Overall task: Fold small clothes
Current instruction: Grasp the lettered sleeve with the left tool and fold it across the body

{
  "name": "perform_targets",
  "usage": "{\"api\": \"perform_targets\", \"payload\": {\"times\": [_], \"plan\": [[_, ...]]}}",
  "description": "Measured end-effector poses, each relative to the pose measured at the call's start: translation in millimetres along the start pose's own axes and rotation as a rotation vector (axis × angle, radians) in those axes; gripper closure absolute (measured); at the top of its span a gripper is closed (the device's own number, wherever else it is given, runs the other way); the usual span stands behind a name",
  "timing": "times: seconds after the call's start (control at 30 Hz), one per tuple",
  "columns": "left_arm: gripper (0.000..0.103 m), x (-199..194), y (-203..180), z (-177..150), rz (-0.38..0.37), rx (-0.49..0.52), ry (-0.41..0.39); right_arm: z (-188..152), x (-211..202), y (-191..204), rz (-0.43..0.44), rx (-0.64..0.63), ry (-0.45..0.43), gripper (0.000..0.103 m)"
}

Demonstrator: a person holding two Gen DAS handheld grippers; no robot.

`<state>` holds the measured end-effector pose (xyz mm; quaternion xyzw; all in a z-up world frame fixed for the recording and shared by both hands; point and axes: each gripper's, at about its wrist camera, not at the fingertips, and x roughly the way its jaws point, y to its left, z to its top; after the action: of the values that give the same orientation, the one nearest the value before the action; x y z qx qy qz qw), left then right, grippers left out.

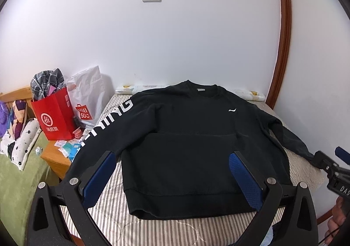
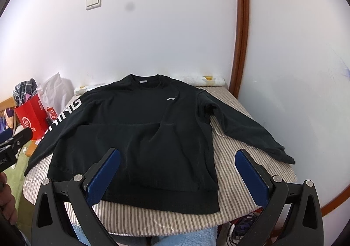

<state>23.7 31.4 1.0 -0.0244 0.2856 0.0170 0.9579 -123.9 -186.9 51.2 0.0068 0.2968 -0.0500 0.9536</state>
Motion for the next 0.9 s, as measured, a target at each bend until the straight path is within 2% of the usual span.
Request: {"api": "perform_targets", "payload": {"times": [0.17, 0.27, 0.37, 0.43, 0.5, 0.6, 0.7, 0.73, 0.9], "plan": [[0.000, 33.1, 13.1, -9.1, -0.043, -0.010, 0.049, -0.6, 24.6, 0.2, 0.008, -0.011, 0.001, 0.000], [0.000, 59.5, 29.4, -18.5, -0.024, -0.054, 0.088, -6.8, 48.8, 0.8, 0.026, -0.025, 0.010, 0.000], [0.000, 85.6, 51.8, -29.5, -0.018, -0.114, 0.136, -12.7, 76.9, 3.2, 0.062, -0.032, 0.056, 0.000], [0.000, 101.3, 68.2, -37.2, -0.001, -0.152, 0.171, -15.7, 97.9, 6.8, 0.049, -0.043, 0.090, 0.000], [0.000, 117.3, 91.0, -46.3, -0.018, -0.227, 0.206, -17.7, 112.6, 9.9, 0.033, -0.041, 0.117, 0.000], [0.001, 133.2, 116.2, -57.0, -0.015, -0.309, 0.238, -17.2, 137.7, 14.2, 0.090, -0.005, 0.157, 0.000], [0.006, 145.6, 134.9, -64.5, -0.015, -0.366, 0.242, -16.8, 155.9, 22.4, 0.130, 0.019, 0.185, 0.000], [0.011, 148.8, 139.2, -66.3, -0.013, -0.380, 0.250, -16.8, 162.5, 27.4, 0.143, 0.015, 0.189, 0.001], [0.023, 171.0, 165.3, -76.6, -0.068, -0.517, 0.276, -17.1, 177.1, 54.3, 0.153, -0.070, 0.190, 0.002]]}}
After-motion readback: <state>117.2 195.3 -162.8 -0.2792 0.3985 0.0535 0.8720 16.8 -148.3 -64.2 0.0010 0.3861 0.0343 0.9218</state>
